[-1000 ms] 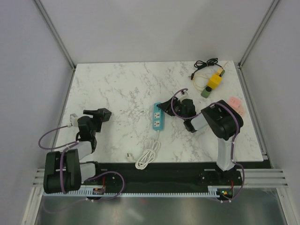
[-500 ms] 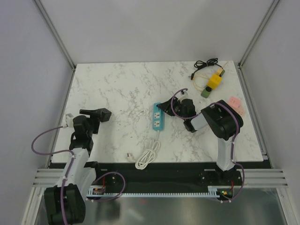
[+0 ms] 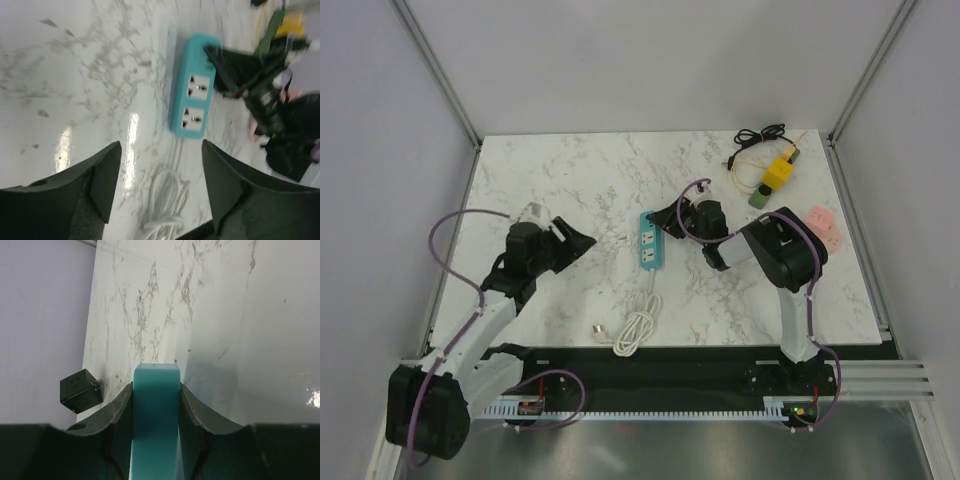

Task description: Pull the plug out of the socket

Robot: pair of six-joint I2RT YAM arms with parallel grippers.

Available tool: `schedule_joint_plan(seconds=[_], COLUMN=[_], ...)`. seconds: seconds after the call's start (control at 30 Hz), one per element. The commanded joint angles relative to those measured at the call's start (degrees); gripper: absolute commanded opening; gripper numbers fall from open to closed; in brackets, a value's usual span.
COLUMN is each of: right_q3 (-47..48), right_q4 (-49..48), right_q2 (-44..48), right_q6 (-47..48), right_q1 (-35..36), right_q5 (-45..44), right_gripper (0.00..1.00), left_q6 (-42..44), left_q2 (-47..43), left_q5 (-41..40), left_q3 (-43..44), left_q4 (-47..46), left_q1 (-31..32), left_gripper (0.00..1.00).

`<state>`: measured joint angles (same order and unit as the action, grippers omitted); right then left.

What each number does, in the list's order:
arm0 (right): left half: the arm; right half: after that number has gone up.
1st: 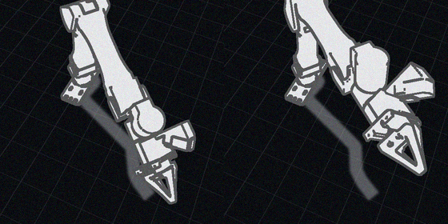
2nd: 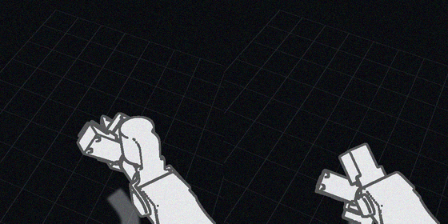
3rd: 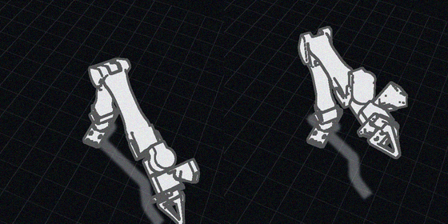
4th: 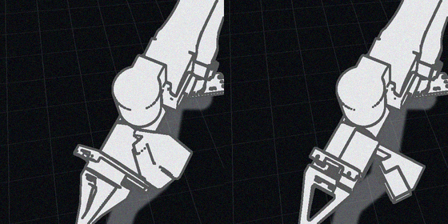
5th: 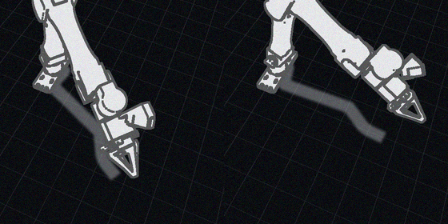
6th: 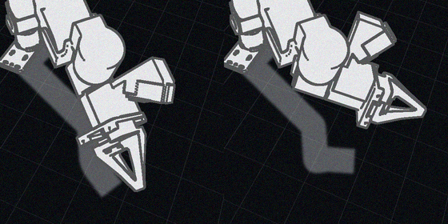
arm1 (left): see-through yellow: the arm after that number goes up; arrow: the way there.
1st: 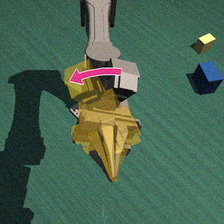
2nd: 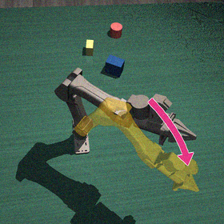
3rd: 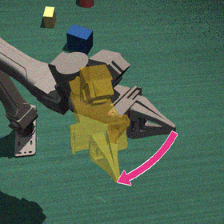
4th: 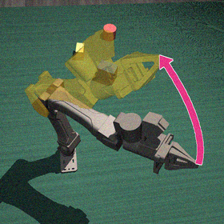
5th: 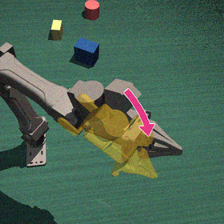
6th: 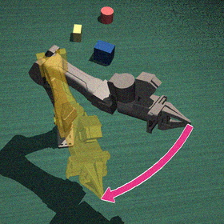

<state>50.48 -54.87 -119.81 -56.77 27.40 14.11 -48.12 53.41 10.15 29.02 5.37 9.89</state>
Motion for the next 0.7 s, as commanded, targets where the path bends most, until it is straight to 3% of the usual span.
schedule_joint_plan(seconds=[0.0, 0.07, 0.1, 0.2, 0.3, 0.47, 0.67], right_q3=[3.3, 2.7, 2.3, 0.3, -2.5, -7.6, -10.0], right_q4=[1.3, 0.8, 1.2, 2.4, 4.4, 4.1, 2.6], right_q2=[-2.3, -2.2, -1.6, 1.9, 6.8, 13.0, 14.6], right_q6=[2.0, 3.3, 4.1, 7.2, 11.9, 16.4, 16.0], right_q1=[-0.9, -1.2, -1.4, -2.8, -4.0, -4.7, -5.9], right_q5=[-2.9, -2.6, -2.5, -1.5, -1.5, -3.5, -3.5], right_gripper=[0.03, 0.22, 0.46, 0.77, 0.88, 0.92, 0.92], left_q6=[14.9, 18.0, 19.3, 23.1, 25.3, 27.6, 22.5], left_q2=[8.1, 12.1, 13.6, 18.7, 22.2, 26.1, 26.5], left_q5=[1.8, 0.8, -1.4, -6.3, -10.0, -32.3, -32.4], left_q3=[6.6, 8.3, 9.0, 10.8, 12.7, 18.7, 18.2], left_q4=[-1.7, -1.8, -1.7, -1.5, 0.7, 12.9, 17.2], left_q1=[13.6, 18.6, 21.1, 28.2, 33.0, 47.0, 52.7], left_gripper=[0.69, 0.65, 0.64, 0.65, 0.67, 0.75, 0.75])
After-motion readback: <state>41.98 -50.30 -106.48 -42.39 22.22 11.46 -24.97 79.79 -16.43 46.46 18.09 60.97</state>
